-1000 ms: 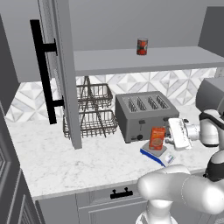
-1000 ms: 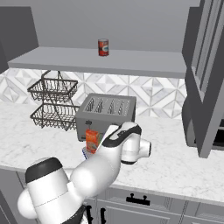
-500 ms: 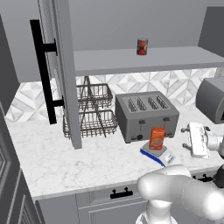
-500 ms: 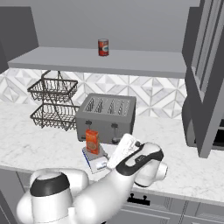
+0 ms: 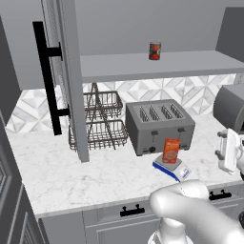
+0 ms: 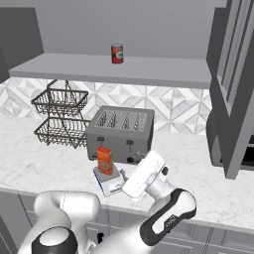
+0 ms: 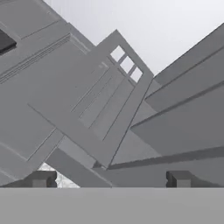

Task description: Pick the boxed food and place it on the digital scale for weighing, and close the cabinet.

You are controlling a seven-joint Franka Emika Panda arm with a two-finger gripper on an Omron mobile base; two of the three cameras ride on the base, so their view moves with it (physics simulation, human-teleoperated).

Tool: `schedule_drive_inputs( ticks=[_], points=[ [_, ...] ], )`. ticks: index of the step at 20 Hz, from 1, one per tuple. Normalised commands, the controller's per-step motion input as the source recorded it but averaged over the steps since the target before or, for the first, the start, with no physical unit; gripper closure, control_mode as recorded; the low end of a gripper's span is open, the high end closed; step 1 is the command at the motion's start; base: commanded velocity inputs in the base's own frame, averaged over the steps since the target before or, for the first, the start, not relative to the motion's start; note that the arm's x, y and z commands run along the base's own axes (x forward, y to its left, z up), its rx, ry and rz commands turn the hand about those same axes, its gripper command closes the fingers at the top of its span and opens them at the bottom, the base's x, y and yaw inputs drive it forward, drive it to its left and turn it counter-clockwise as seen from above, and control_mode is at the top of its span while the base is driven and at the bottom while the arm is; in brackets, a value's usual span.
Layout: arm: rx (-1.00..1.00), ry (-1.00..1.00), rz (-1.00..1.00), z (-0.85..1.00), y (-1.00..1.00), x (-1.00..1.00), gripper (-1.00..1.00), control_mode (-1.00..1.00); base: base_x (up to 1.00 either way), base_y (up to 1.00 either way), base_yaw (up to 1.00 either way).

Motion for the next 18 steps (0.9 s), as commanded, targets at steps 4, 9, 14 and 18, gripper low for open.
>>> schedule_drive_inputs(
  ticks=[4,9,14,18],
  points=[
    [0.38,-0.24,0.00,0.83,-0.34,-0.28,-1.00,-1.00,0.00,0.00,0.00],
    [0.38,-0.22,0.00,0.72,-0.47,-0.44,-1.00,-1.00,0.00,0.00,0.00],
    [0.20,-0.09,0.00,0.69,-0.65,-0.56,-1.00,-1.00,0.00,0.00,0.00],
    [0.10,0.01,0.00,0.68,-0.77,-0.61,-1.00,-1.00,0.00,0.00,0.00]
  ],
)
